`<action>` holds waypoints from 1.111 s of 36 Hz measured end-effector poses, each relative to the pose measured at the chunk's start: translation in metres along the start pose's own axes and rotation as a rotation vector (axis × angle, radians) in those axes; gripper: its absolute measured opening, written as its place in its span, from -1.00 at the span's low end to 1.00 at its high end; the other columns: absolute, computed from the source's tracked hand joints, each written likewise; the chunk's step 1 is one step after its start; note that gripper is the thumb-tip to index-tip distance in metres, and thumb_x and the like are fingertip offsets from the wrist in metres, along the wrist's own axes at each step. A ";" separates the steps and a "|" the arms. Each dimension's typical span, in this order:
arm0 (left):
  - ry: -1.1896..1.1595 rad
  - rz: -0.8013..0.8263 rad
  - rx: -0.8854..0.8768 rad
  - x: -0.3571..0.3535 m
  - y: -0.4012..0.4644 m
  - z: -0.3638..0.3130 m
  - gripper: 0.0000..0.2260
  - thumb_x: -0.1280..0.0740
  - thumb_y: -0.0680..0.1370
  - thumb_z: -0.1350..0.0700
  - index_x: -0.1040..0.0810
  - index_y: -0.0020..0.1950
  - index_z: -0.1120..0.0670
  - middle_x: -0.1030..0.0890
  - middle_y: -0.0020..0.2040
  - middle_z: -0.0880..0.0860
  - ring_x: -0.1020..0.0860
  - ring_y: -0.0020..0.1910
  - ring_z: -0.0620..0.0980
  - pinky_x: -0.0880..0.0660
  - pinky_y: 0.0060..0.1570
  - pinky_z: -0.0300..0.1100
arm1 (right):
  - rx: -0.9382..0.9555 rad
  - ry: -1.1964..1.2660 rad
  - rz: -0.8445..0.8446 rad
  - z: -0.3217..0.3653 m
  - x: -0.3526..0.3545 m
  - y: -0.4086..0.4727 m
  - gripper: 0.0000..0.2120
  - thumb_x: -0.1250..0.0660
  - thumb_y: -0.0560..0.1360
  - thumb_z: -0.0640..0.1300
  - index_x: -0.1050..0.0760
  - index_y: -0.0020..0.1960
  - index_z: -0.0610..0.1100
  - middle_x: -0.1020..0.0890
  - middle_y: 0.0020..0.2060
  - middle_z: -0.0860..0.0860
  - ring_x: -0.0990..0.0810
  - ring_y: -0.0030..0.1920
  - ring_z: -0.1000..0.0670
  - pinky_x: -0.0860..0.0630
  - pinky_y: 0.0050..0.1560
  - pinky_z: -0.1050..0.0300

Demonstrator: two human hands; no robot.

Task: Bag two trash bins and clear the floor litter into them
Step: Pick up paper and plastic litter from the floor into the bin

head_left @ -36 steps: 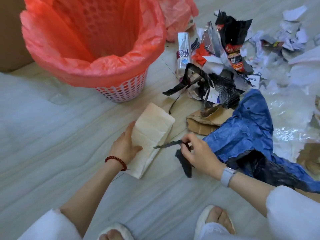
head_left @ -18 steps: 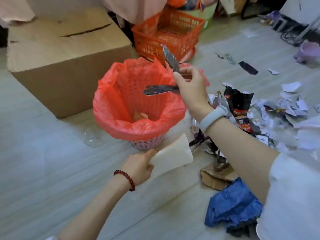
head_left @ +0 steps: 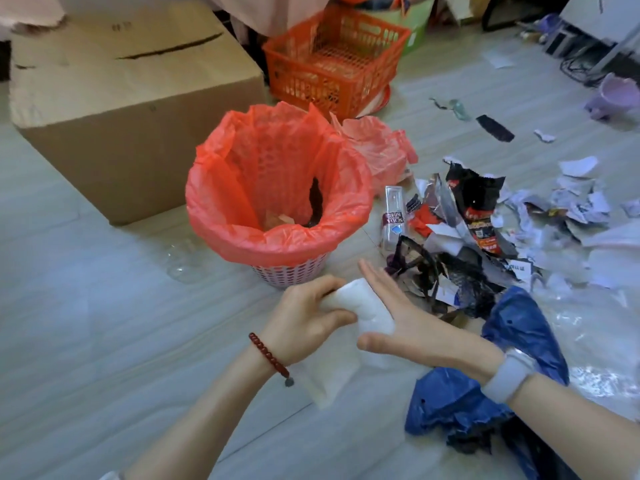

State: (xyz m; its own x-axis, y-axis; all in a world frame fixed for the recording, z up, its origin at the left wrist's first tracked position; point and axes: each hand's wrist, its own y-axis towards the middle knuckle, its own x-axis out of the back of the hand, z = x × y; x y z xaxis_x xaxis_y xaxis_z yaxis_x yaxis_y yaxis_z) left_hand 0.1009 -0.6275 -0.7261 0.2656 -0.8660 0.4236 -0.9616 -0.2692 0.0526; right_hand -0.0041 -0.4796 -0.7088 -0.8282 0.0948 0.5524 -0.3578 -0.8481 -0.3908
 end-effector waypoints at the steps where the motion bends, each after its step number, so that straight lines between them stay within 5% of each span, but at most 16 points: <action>1: -0.019 -0.069 -0.031 -0.004 0.003 0.000 -0.73 -0.39 0.29 -0.05 -0.58 -0.13 0.08 -0.52 -0.19 -0.11 -0.49 -0.18 -0.18 -0.45 -0.12 -0.20 | 0.001 0.154 0.031 0.003 0.001 0.000 0.19 -0.30 0.07 0.51 0.27 0.47 0.15 0.15 0.45 0.28 0.17 0.46 0.25 0.01 0.47 0.22; 2: -0.040 -0.142 -0.053 -0.007 0.007 0.000 -0.72 -0.38 0.28 -0.06 -0.58 -0.14 0.11 -0.47 -0.16 -0.11 -0.45 -0.16 -0.19 -0.42 -0.11 -0.28 | 0.017 0.258 0.067 0.006 0.003 0.000 0.16 -0.37 0.11 0.45 0.15 0.50 0.10 -0.01 0.46 0.26 0.01 0.46 0.26 -0.10 0.43 0.31; 4: -0.044 -0.246 -0.075 -0.010 0.013 0.002 -0.69 -0.37 0.28 -0.07 -0.59 -0.15 0.14 -0.38 -0.13 -0.12 -0.39 -0.12 -0.20 -0.36 -0.08 -0.36 | 0.075 0.345 0.090 0.011 0.009 0.000 -0.25 -0.46 0.33 0.04 -0.17 0.41 0.11 -0.37 0.32 0.21 -0.32 0.30 0.32 -0.33 0.24 0.40; 7: 0.067 -0.286 -0.112 -0.007 0.023 0.003 -0.68 -0.35 0.31 -0.08 -0.59 -0.11 0.14 -0.37 -0.09 -0.17 -0.40 -0.06 -0.13 -0.40 0.00 -0.16 | 0.100 0.252 0.000 0.018 0.022 0.005 -0.47 -0.30 0.43 -0.37 -0.32 0.22 0.15 -0.51 0.07 0.11 -0.50 0.01 0.21 -0.43 -0.05 0.36; 12: 0.271 -0.506 -0.264 0.033 0.041 -0.020 -0.78 -0.27 0.44 -0.02 -0.59 -0.01 0.04 -0.46 -0.03 -0.09 -0.44 0.02 -0.07 -0.41 0.03 0.04 | 0.073 0.261 -0.192 0.019 0.063 0.022 -0.60 -0.36 0.38 -0.24 -0.43 0.17 0.01 -0.61 0.03 -0.01 -0.59 0.05 -0.02 -0.53 0.05 0.05; 16: 0.419 -0.778 0.153 0.080 0.064 -0.009 -0.60 -0.17 0.46 -0.13 -0.48 0.22 0.00 -0.45 0.22 0.04 -0.35 0.26 0.07 -0.25 0.23 0.03 | 0.169 0.528 -0.469 0.029 0.095 0.038 -0.70 -0.39 0.31 -0.27 -0.47 -0.03 0.00 -0.62 -0.13 0.02 -0.61 -0.12 0.02 -0.60 -0.14 0.17; 20: 0.508 -0.643 0.560 0.109 0.082 0.028 -0.38 -0.28 0.51 0.05 -0.06 0.49 0.05 -0.02 0.50 0.17 0.00 0.48 0.16 -0.08 0.38 0.14 | 0.231 0.365 -0.742 0.046 0.099 0.062 -0.69 -0.32 0.41 -0.30 -0.38 0.05 0.01 -0.55 -0.16 0.17 -0.54 -0.21 0.29 -0.46 -0.24 0.45; 22: 0.411 -0.559 0.601 0.115 0.084 0.041 -0.29 -0.26 0.48 0.26 0.09 0.51 0.09 0.10 0.51 0.19 0.02 0.49 0.18 -0.09 0.41 0.06 | 0.264 0.210 -0.779 0.056 0.094 0.075 -0.61 -0.30 0.41 -0.26 -0.34 0.18 0.00 -0.52 -0.06 0.12 -0.51 -0.11 0.23 -0.39 -0.20 0.50; 24: 0.315 -0.500 0.596 0.119 0.084 0.046 -0.27 -0.20 0.45 0.37 0.11 0.51 0.12 0.10 0.51 0.19 -0.11 0.46 0.19 -0.18 0.40 -0.01 | 0.345 -0.048 -0.798 0.061 0.089 0.090 -0.48 -0.28 0.41 -0.27 -0.28 0.34 -0.06 -0.48 0.10 0.03 -0.48 0.06 0.05 -0.41 -0.05 0.32; 28: 0.295 -0.470 0.500 0.112 0.072 0.039 -0.27 -0.14 0.42 0.43 0.03 0.52 0.07 -0.05 0.46 0.18 -0.30 0.33 0.18 -0.26 0.26 -0.17 | 0.391 -0.531 -0.635 0.068 0.082 0.121 -0.32 -0.24 0.39 -0.28 -0.15 0.46 -0.05 -0.43 0.28 -0.11 -0.45 0.20 -0.18 -0.48 0.05 -0.09; 34: 0.282 -0.370 0.401 0.084 0.026 0.032 -0.28 -0.06 0.38 0.50 -0.05 0.50 0.10 -0.13 0.44 0.14 -0.26 0.36 0.06 -0.13 0.06 -0.47 | 0.217 -0.911 -0.112 0.055 0.041 0.149 -0.42 -0.17 0.43 -0.24 -0.16 0.42 -0.03 -0.45 0.21 -0.08 -0.47 0.17 -0.18 -0.42 -0.01 -0.01; 40: 0.302 -0.368 0.326 0.079 -0.002 0.038 -0.31 -0.07 0.38 0.51 -0.08 0.49 0.15 -0.17 0.44 0.18 -0.28 0.36 0.09 -0.14 0.17 -0.41 | 0.229 -1.141 0.058 -0.002 -0.046 0.151 -0.26 -0.42 0.28 -0.14 -0.24 0.42 -0.09 -0.47 0.21 -0.19 -0.49 0.15 -0.26 -0.44 0.01 -0.24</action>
State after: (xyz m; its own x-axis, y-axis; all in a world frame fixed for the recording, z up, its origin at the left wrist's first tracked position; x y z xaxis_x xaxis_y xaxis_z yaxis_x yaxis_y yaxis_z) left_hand 0.1267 -0.7108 -0.7273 0.5014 -0.5445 0.6724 -0.7258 -0.6877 -0.0157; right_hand -0.0210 -0.6110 -0.7943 0.0696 -0.3724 0.9255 -0.1495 -0.9211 -0.3594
